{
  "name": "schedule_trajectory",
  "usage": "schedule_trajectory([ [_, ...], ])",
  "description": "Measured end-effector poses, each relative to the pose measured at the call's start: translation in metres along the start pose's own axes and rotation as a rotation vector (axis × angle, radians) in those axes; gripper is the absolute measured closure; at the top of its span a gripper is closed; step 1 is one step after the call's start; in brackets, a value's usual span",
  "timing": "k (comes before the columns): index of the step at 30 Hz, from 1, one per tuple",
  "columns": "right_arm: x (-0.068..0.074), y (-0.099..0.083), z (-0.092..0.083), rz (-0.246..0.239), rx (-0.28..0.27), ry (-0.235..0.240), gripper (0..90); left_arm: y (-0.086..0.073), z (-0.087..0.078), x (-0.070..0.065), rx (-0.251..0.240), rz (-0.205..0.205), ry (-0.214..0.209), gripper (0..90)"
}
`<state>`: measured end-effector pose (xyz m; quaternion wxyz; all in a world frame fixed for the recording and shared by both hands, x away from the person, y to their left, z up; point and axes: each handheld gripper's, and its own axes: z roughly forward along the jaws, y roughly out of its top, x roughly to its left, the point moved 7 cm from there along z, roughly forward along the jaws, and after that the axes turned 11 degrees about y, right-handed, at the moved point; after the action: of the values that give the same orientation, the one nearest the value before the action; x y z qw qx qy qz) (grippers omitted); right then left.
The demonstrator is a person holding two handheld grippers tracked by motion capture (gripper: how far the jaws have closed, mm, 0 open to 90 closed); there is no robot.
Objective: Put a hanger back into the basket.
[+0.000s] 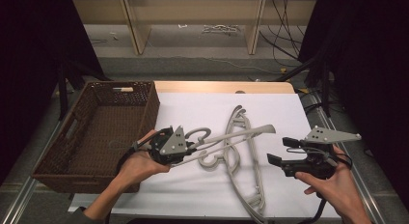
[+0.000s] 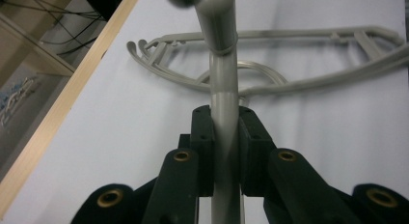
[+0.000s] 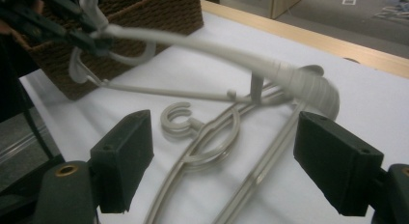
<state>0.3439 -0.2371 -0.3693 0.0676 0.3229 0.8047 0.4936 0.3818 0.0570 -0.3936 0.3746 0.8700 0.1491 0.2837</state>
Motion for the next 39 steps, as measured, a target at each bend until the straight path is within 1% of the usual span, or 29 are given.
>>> schedule_trajectory([
  [3,-0.002,-0.005,0.004,-0.016,0.006,-0.020,22.5,0.008,-0.005,0.008,-0.006,-0.054,0.001,79.7],
  [4,-0.001,-0.006,0.005,-0.007,0.003,-0.017,22.2,0.010,-0.008,0.010,-0.008,-0.062,-0.001,79.6],
  [6,-0.003,-0.009,0.008,-0.008,0.000,-0.041,21.2,0.017,-0.013,0.012,-0.026,-0.102,-0.019,79.6],
  [7,-0.002,-0.011,0.011,-0.002,0.001,-0.034,20.8,0.020,-0.017,0.014,-0.032,-0.117,-0.027,79.6],
  [9,-0.003,-0.014,0.018,-0.008,-0.020,-0.049,20.0,0.028,-0.023,0.017,-0.056,-0.131,-0.027,79.6],
  [10,-0.003,-0.017,0.022,0.001,-0.014,-0.046,20.0,0.031,-0.027,0.018,-0.063,-0.141,-0.029,79.6],
  [11,-0.002,-0.020,0.026,0.003,-0.008,-0.042,19.9,0.035,-0.031,0.020,-0.071,-0.161,-0.037,79.6],
  [12,-0.002,-0.023,0.030,-0.005,0.002,-0.039,19.9,0.038,-0.035,0.023,-0.083,-0.176,-0.045,79.6],
  [13,0.000,-0.025,0.034,0.001,0.017,-0.023,19.9,0.041,-0.039,0.027,-0.093,-0.177,-0.044,79.6],
  [14,0.001,-0.027,0.037,-0.002,0.021,-0.028,19.9,0.043,-0.043,0.029,-0.098,-0.198,-0.043,79.6],
  [16,0.003,-0.030,0.043,-0.010,0.040,-0.018,19.9,0.047,-0.052,0.038,-0.107,-0.203,-0.039,79.6],
  [17,0.004,-0.031,0.045,-0.019,0.046,-0.017,19.9,0.047,-0.057,0.042,-0.106,-0.214,-0.038,79.6],
  [18,0.005,-0.032,0.047,-0.016,0.054,-0.011,19.9,0.049,-0.062,0.047,-0.115,-0.223,-0.033,79.6],
  [19,0.005,-0.033,0.049,-0.022,0.054,-0.006,19.9,0.049,-0.067,0.053,-0.125,-0.247,-0.034,79.6],
  [20,0.006,-0.034,0.051,-0.014,0.057,-0.001,19.9,0.049,-0.072,0.058,-0.133,-0.257,-0.033,79.6],
  [21,0.006,-0.035,0.051,-0.016,0.067,-0.012,19.9,0.048,-0.076,0.064,-0.138,-0.265,-0.030,79.6],
  [22,0.006,-0.035,0.053,-0.022,0.061,-0.002,19.8,0.046,-0.081,0.069,-0.142,-0.280,-0.021,79.6],
  [23,0.006,-0.036,0.053,-0.026,0.073,-0.013,19.6,0.044,-0.085,0.075,-0.144,-0.302,-0.013,79.6],
  [24,0.006,-0.036,0.055,-0.034,0.067,-0.008,19.4,0.040,-0.090,0.082,-0.143,-0.313,0.000,79.6],
  [25,0.006,-0.037,0.056,-0.037,0.069,-0.014,19.3,0.036,-0.094,0.090,-0.136,-0.323,0.018,79.6],
  [26,0.007,-0.038,0.057,-0.028,0.072,-0.009,19.3,0.031,-0.097,0.097,-0.135,-0.332,0.034,79.6],
  [28,0.007,-0.040,0.060,-0.033,0.079,-0.004,19.3,0.020,-0.104,0.112,-0.119,-0.357,0.077,79.6],
  [30,0.008,-0.041,0.062,-0.024,0.083,-0.007,19.3,0.007,-0.108,0.125,-0.096,-0.374,0.116,79.6],
  [31,0.007,-0.042,0.062,-0.029,0.094,-0.010,19.3,0.000,-0.110,0.131,-0.085,-0.383,0.132,79.6],
  [32,0.008,-0.042,0.065,-0.032,0.083,-0.001,19.3,-0.007,-0.111,0.137,-0.074,-0.391,0.148,79.6],
  [34,0.009,-0.043,0.065,-0.024,0.090,-0.009,19.4,-0.021,-0.112,0.146,-0.055,-0.406,0.173,79.6],
  [36,0.009,-0.043,0.067,-0.035,0.082,0.001,19.4,-0.033,-0.112,0.154,-0.049,-0.417,0.199,79.6],
  [38,0.009,-0.044,0.068,-0.034,0.086,0.000,19.4,-0.045,-0.113,0.162,-0.041,-0.419,0.222,79.6],
  [39,0.009,-0.044,0.068,-0.034,0.088,0.001,19.4,-0.052,-0.114,0.165,-0.034,-0.430,0.238,79.6],
])
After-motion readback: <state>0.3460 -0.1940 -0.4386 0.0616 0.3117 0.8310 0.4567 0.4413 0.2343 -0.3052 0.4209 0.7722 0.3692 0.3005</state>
